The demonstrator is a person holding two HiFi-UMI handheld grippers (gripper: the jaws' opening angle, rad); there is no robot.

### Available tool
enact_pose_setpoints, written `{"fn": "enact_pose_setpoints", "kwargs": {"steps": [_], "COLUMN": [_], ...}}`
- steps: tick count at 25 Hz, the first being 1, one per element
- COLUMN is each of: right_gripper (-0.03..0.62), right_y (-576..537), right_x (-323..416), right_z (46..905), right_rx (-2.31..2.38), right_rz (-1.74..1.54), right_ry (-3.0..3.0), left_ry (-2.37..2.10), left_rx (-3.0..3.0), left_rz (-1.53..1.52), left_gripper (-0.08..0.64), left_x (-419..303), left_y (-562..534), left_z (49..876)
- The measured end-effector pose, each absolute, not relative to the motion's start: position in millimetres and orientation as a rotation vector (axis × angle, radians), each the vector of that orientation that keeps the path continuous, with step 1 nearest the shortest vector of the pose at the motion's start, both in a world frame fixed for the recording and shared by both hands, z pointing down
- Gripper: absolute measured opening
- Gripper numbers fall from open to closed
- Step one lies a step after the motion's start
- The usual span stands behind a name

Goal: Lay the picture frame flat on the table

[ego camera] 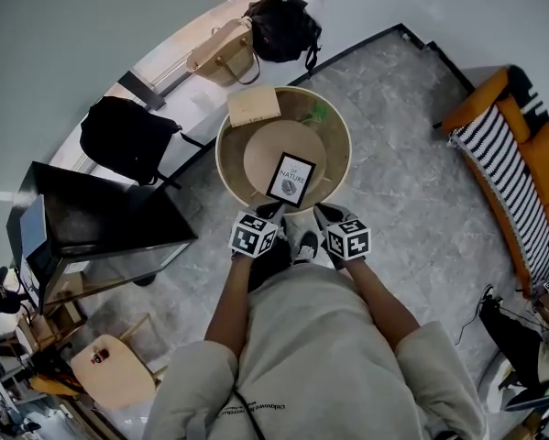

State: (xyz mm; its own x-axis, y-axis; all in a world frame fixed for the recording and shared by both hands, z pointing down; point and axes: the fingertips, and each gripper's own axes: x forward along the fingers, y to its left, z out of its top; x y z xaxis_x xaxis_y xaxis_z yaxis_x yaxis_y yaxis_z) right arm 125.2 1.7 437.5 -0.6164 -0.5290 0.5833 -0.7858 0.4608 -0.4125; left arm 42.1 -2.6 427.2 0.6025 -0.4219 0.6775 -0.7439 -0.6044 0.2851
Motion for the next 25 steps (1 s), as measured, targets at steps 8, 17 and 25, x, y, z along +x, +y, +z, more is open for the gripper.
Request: {"fn": "enact_pose_setpoints", "kwargs": {"steps": [8, 17, 25], "right_gripper": [0.034, 0.034, 0.034], "right_y": [3.2, 3.8, 1.9], "right_x": [130.4, 128.2, 126.8], "right_z": [438.0, 438.5, 443.5], "right_rx": [1.123, 1.121, 1.120], "right_rz": [0.936, 0.950, 0.956], "right_ry": [-2.333, -2.339, -2.333], "left_ry": [-0.910, -0.964, -0.941], "left_rx": [2.282, 2.262, 2.266], "left_rz": [0.762, 0.717, 0.730], "left_gripper": [0.023, 0.023, 0.023], "left_x": [45.1, 36.1, 38.3], "left_y": [-1.4, -4.4, -4.3], "left_z": [427.4, 423.9, 425.7]}}
